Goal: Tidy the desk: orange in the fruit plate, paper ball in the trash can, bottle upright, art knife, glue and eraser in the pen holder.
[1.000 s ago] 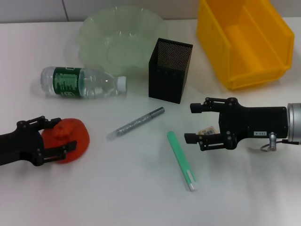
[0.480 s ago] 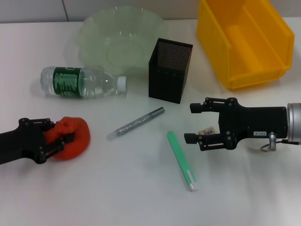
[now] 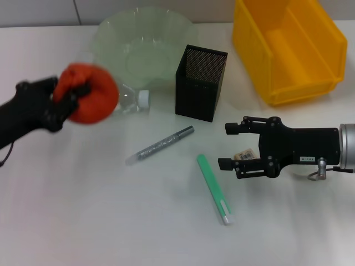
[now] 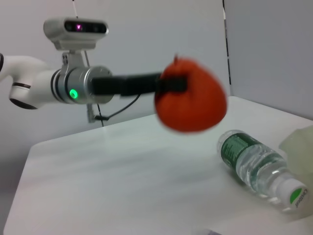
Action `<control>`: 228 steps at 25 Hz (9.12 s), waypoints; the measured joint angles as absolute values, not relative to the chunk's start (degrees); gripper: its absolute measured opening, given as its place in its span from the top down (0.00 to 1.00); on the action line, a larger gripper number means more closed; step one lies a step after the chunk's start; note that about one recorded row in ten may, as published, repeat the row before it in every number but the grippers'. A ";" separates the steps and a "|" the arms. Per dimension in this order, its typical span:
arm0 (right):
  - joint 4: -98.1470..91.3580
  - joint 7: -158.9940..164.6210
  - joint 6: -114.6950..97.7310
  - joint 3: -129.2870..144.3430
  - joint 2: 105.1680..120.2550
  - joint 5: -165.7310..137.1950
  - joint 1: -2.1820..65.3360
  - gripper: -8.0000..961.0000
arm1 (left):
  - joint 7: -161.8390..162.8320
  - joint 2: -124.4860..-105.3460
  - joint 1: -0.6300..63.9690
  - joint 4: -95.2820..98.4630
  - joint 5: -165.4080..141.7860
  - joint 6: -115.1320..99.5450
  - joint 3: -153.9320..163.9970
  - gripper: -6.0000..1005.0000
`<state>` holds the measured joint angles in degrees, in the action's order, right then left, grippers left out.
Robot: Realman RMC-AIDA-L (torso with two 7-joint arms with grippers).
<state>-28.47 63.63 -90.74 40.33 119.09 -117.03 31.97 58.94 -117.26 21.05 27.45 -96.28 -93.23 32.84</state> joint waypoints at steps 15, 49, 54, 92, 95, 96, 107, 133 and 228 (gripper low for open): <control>-28.60 63.70 -90.76 39.81 119.14 -116.97 30.83 0.14 | 51.98 -119.02 42.33 10.35 -79.18 -67.34 32.30 0.87; -28.38 64.54 -91.34 39.63 119.10 -113.77 30.62 0.14 | 68.06 -117.79 30.60 23.73 -78.76 -86.45 46.33 0.16; -28.39 64.96 -91.40 39.63 119.01 -113.73 30.49 0.14 | 66.77 -112.52 20.63 26.78 -78.84 -95.51 58.83 0.16; -61.10 108.10 -98.19 59.01 119.08 -159.73 43.46 0.14 | 61.56 -110.88 19.73 25.80 -88.86 -94.81 59.58 0.18; -58.85 107.65 -95.37 60.69 119.15 -158.96 43.24 0.14 | 61.61 -110.86 19.72 25.80 -88.85 -94.81 59.59 0.18; -58.04 107.55 -94.61 61.07 119.16 -158.81 43.20 0.14 | 61.61 -110.83 19.71 25.77 -88.85 -94.81 59.59 0.18; -57.93 107.66 -92.62 61.24 119.26 -158.68 42.53 0.34 | 61.59 -110.59 19.68 25.82 -88.75 -94.83 59.59 0.19; -34.22 66.84 -88.66 25.04 116.38 -107.57 29.75 0.43 | 61.55 -111.13 21.13 25.51 -89.12 -95.00 58.27 0.20; -33.14 67.99 -94.40 34.17 118.02 -118.35 23.70 0.13 | 90.33 -118.71 45.17 54.04 -151.61 -79.64 62.14 0.26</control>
<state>-33.14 67.99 -94.40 34.17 118.02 -118.35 23.70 90.33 -118.71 45.17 54.04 -151.61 -79.64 62.14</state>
